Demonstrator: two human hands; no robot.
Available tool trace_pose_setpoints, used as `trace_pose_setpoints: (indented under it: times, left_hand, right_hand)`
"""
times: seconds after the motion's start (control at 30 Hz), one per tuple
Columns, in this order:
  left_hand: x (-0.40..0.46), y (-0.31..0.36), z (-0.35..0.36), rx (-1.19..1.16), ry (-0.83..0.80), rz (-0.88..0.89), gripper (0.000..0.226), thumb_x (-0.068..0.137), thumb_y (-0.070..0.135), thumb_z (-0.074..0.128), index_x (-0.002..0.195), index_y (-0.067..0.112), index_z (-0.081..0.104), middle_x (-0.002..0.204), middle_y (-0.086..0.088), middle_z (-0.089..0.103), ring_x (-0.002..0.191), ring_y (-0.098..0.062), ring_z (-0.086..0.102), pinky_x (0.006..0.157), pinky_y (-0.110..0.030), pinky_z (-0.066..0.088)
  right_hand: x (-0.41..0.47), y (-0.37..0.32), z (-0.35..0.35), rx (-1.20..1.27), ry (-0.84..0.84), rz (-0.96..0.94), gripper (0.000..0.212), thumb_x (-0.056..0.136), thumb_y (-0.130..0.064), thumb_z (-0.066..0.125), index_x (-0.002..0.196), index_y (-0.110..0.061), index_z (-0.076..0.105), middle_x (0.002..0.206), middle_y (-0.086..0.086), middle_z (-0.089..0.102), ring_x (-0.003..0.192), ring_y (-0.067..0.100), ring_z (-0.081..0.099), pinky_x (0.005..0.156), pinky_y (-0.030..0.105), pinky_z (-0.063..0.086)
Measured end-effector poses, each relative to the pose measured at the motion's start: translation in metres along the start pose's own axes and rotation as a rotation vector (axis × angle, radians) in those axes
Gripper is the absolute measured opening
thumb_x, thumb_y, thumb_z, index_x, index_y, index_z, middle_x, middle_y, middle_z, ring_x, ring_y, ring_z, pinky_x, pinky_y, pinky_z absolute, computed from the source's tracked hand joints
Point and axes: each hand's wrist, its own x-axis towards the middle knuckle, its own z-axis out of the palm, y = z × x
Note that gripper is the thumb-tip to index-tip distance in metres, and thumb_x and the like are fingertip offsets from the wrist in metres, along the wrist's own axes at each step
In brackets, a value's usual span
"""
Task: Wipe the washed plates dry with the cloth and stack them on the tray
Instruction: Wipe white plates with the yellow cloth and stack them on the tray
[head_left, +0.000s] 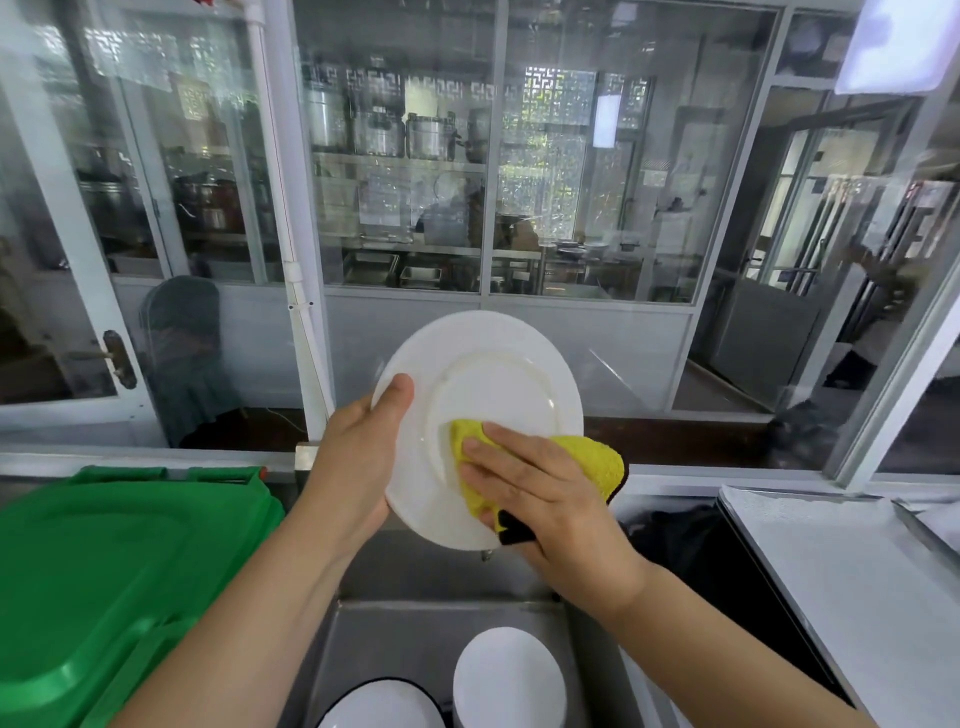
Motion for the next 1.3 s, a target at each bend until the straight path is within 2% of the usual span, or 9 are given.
trace_pose_setpoints:
  times: [0.2, 0.4, 0.53, 0.73, 0.83, 0.9, 1.0, 1.13, 1.3]
  left_hand:
    - [-0.001, -0.002, -0.002, 0.087, -0.043, -0.031, 0.027, 0.091, 0.042, 0.057, 0.081, 0.02, 0.069, 0.072, 0.003, 0.074, 0.059, -0.014, 0.07, 0.053, -0.031, 0.054]
    - [-0.01, -0.01, 0.012, 0.168, -0.159, 0.025, 0.027, 0.092, 0.035, 0.057, 0.072, 0.032, 0.075, 0.074, -0.002, 0.075, 0.066, -0.016, 0.071, 0.06, -0.03, 0.058]
    - [-0.016, -0.014, 0.017, 0.152, -0.179, 0.012, 0.031, 0.094, 0.03, 0.055, 0.072, 0.03, 0.076, 0.071, 0.0, 0.074, 0.065, -0.011, 0.069, 0.058, -0.023, 0.053]
    - [-0.015, -0.01, 0.006, 0.068, -0.089, 0.054, 0.023, 0.091, 0.034, 0.058, 0.077, 0.034, 0.076, 0.082, 0.001, 0.076, 0.074, -0.016, 0.072, 0.058, -0.026, 0.055]
    - [-0.016, -0.007, 0.004, -0.021, -0.061, 0.074, 0.017, 0.084, 0.039, 0.061, 0.077, 0.037, 0.076, 0.083, 0.004, 0.076, 0.074, -0.012, 0.072, 0.056, -0.021, 0.054]
    - [-0.016, -0.009, 0.003, -0.056, -0.064, 0.087, 0.016, 0.079, 0.042, 0.061, 0.077, 0.037, 0.076, 0.083, 0.005, 0.076, 0.074, -0.011, 0.072, 0.055, -0.019, 0.053]
    - [-0.013, -0.011, -0.001, -0.045, -0.109, 0.066, 0.017, 0.074, 0.042, 0.061, 0.078, 0.036, 0.076, 0.085, 0.004, 0.076, 0.076, -0.012, 0.072, 0.056, -0.02, 0.054]
    - [0.001, -0.001, -0.017, 0.107, -0.323, 0.003, 0.029, 0.053, 0.036, 0.083, 0.08, 0.028, 0.078, 0.087, -0.002, 0.076, 0.078, -0.019, 0.072, 0.06, -0.03, 0.056]
    - [0.015, 0.02, -0.014, 0.308, -0.548, 0.023, 0.047, 0.047, 0.05, 0.086, 0.088, 0.028, 0.076, 0.094, -0.006, 0.075, 0.087, -0.025, 0.072, 0.069, -0.032, 0.058]
  right_hand:
    - [0.003, 0.02, -0.016, -0.057, 0.081, 0.101, 0.037, 0.09, -0.021, 0.059, 0.122, -0.003, 0.062, 0.134, 0.008, 0.053, 0.131, 0.027, 0.043, 0.11, 0.038, 0.036]
    - [0.038, 0.013, -0.009, -0.1, 0.202, 0.095, 0.042, 0.09, -0.021, 0.06, 0.125, 0.003, 0.058, 0.137, 0.016, 0.05, 0.133, 0.027, 0.04, 0.11, 0.04, 0.034]
    - [0.057, 0.013, -0.012, -0.15, 0.068, 0.089, 0.043, 0.091, -0.033, 0.054, 0.124, -0.007, 0.062, 0.136, 0.008, 0.055, 0.131, 0.027, 0.045, 0.105, 0.045, 0.037]
    - [0.05, 0.029, -0.023, 0.115, 0.154, 0.52, 0.042, 0.09, -0.035, 0.056, 0.129, -0.02, 0.056, 0.141, -0.001, 0.044, 0.127, 0.021, 0.043, 0.098, 0.048, 0.042]
    - [0.037, 0.029, -0.02, 0.333, 0.25, 0.69, 0.043, 0.089, -0.022, 0.064, 0.128, -0.033, 0.047, 0.145, 0.001, 0.029, 0.125, 0.001, 0.038, 0.105, 0.026, 0.037]
    - [0.031, 0.029, -0.019, 0.434, 0.317, 0.779, 0.057, 0.084, -0.016, 0.071, 0.128, -0.037, 0.042, 0.139, 0.002, 0.037, 0.117, -0.009, 0.042, 0.101, 0.016, 0.037]
    - [0.026, 0.032, -0.026, 0.621, 0.294, 0.943, 0.067, 0.074, -0.021, 0.08, 0.125, -0.044, 0.044, 0.11, -0.017, 0.06, 0.1, 0.001, 0.06, 0.089, 0.027, 0.051]
    - [0.025, 0.037, -0.04, 0.596, 0.229, 0.837, 0.066, 0.066, -0.016, 0.086, 0.118, -0.036, 0.05, 0.096, -0.014, 0.063, 0.087, 0.004, 0.064, 0.075, 0.019, 0.053]
    - [0.031, 0.033, -0.05, 0.449, 0.055, 0.708, 0.07, 0.064, -0.018, 0.087, 0.122, -0.03, 0.05, 0.111, -0.007, 0.059, 0.102, 0.012, 0.059, 0.091, 0.033, 0.05]
